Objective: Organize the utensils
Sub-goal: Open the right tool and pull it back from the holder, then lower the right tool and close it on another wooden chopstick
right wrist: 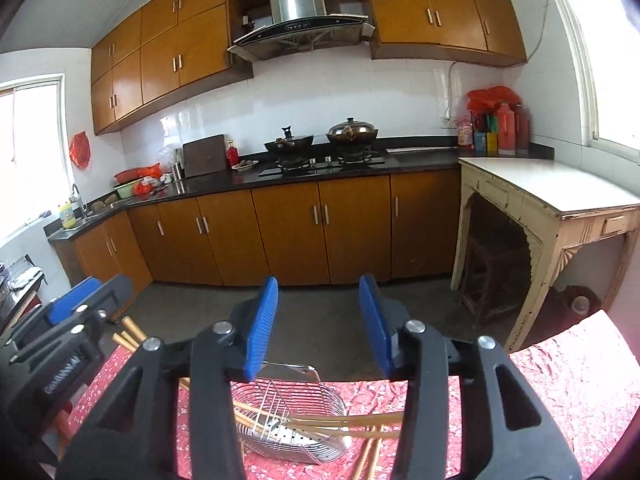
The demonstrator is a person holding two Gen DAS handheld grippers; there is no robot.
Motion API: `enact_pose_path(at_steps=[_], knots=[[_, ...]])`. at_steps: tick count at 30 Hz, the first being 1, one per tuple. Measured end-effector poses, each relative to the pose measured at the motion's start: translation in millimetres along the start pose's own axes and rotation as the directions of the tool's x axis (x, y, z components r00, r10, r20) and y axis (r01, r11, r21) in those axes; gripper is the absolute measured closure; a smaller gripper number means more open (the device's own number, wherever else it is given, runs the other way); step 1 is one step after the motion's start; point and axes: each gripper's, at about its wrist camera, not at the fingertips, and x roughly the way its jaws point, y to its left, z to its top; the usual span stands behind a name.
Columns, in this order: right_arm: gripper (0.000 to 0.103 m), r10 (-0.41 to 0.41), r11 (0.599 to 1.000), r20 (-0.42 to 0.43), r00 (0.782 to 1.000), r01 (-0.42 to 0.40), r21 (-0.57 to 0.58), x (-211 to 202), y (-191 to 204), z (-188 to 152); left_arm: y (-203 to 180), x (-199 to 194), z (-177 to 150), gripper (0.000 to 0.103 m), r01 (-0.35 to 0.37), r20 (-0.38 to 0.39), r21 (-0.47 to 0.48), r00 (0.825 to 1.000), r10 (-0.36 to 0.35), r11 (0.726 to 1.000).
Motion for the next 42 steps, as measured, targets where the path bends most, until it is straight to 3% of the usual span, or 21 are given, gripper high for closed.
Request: enact_pose_path(at_steps=[14, 16, 18, 21, 26, 28, 30, 31, 32, 34, 38, 42], knots=[[0.048, -0.073, 0.997, 0.036, 0.997, 0.072, 0.035, -58, -16, -1, 17, -49, 2, 0.048, -0.042, 0.024, 0.018, 0.999, 0.041, 0.999], [0.043, -0.091, 0.995, 0.047, 0.995, 0.089, 0.04, -70, -18, -3, 20, -56, 0, 0.044, -0.048, 0.023, 0.022, 0.999, 0.047, 0.999], [0.028, -0.125, 0.991, 0.064, 0.99, 0.122, 0.049, -83, -22, -8, 23, -64, -5, 0.035, -0.053, 0.023, 0.027, 0.998, 0.053, 0.998], [0.017, -0.16, 0.986, 0.068, 0.985, 0.156, 0.063, -98, -33, -20, 30, -76, -23, 0.016, -0.039, 0.014, 0.051, 0.999, 0.038, 0.998], [0.004, -0.238, 0.969, -0.01, 0.971, 0.238, 0.06, -117, -66, -76, 52, -85, -80, 0.013, -0.039, -0.051, 0.132, 0.998, 0.046, 0.991], [0.004, -0.288, 0.956, -0.063, 0.956, 0.29, 0.033, -117, -79, -111, 66, -83, -108, 0.013, -0.052, -0.095, 0.132, 0.993, 0.065, 0.99], [0.004, -0.299, 0.953, -0.104, 0.948, 0.301, 0.004, -112, -86, -141, 78, -73, -142, 0.012, -0.047, -0.196, 0.135, 0.978, 0.073, 0.99], [0.004, -0.307, 0.951, -0.144, 0.941, 0.308, -0.014, -106, -89, -162, 81, -69, -156, 0.007, -0.062, -0.223, 0.144, 0.97, 0.094, 0.988], [0.004, -0.304, 0.952, -0.176, 0.936, 0.304, -0.024, -100, -91, -179, 84, -66, -168, 0.002, -0.08, -0.235, 0.147, 0.965, 0.113, 0.986], [0.008, -0.257, 0.965, -0.236, 0.937, 0.26, -0.018, -91, -92, -209, 88, -65, -188, 0.002, -0.081, -0.255, 0.127, 0.96, 0.112, 0.989], [0.039, -0.108, 0.991, -0.339, 0.934, 0.13, 0.041, -75, -84, -255, 92, -55, -212, 0.002, -0.071, -0.338, 0.084, 0.936, 0.095, 0.994], [0.054, -0.036, 0.997, -0.386, 0.922, 0.061, 0.053, -62, -60, -274, 82, -59, -226, 0.002, -0.02, -0.329, 0.116, 0.942, 0.058, 0.993]])
